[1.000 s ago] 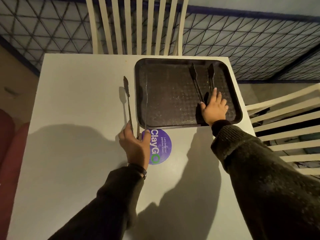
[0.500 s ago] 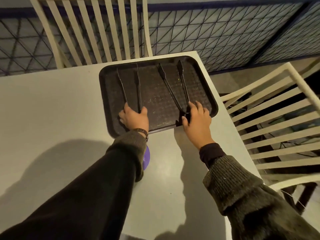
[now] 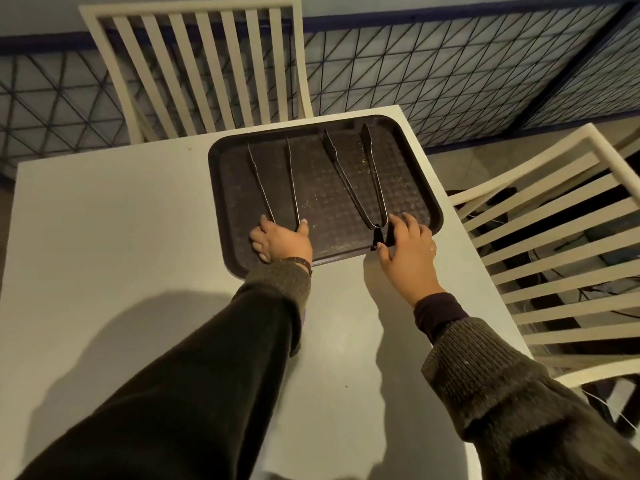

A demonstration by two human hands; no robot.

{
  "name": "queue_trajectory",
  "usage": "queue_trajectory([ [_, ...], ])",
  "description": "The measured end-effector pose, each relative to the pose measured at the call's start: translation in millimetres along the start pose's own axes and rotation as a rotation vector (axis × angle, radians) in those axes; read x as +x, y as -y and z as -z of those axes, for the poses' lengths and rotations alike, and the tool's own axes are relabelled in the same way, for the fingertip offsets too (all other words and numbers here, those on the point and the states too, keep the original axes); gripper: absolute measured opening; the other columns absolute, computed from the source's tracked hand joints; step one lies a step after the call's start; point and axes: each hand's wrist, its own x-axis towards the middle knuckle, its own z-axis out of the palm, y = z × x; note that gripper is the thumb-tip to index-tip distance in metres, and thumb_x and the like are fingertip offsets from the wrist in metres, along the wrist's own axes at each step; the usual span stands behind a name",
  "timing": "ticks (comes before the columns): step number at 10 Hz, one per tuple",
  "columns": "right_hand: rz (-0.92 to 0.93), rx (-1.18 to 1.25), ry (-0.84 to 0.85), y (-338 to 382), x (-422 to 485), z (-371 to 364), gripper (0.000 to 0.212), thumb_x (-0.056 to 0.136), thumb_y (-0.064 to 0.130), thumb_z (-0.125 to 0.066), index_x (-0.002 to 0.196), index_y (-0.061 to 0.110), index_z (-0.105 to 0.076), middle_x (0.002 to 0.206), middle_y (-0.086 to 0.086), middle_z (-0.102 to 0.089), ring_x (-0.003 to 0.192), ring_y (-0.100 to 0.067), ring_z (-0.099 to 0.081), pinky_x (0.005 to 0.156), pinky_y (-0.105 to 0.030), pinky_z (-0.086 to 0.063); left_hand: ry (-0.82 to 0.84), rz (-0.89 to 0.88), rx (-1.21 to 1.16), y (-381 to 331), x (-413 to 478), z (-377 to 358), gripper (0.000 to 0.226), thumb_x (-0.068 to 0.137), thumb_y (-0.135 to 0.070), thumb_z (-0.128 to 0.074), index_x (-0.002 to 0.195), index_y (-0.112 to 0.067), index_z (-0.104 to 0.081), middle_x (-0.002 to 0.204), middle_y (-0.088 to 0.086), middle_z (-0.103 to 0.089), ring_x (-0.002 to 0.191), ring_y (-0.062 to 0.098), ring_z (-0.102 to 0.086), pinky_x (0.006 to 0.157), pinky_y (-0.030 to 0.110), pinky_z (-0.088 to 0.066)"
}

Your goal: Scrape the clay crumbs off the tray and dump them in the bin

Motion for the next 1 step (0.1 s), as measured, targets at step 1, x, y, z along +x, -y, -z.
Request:
queue_trajectory([
  [1,0.047,0.004,0.013,2.0,2.8,9.8,0.052,0.090,0.024,-0.054,0.138,0.013,-0.036,0.147,-0.012,-0.035,0.133,-0.035,-0.028,0.108,-0.053,-0.027,0.002,-0.092,-0.049,1.7,1.5,22.2,0.064,0.087,-0.038,-0.058,0.141,-0.015,-0.033,0.142,0.014,-0.033,0.127,0.030,-0.038,0.104,0.040,-0.037],
])
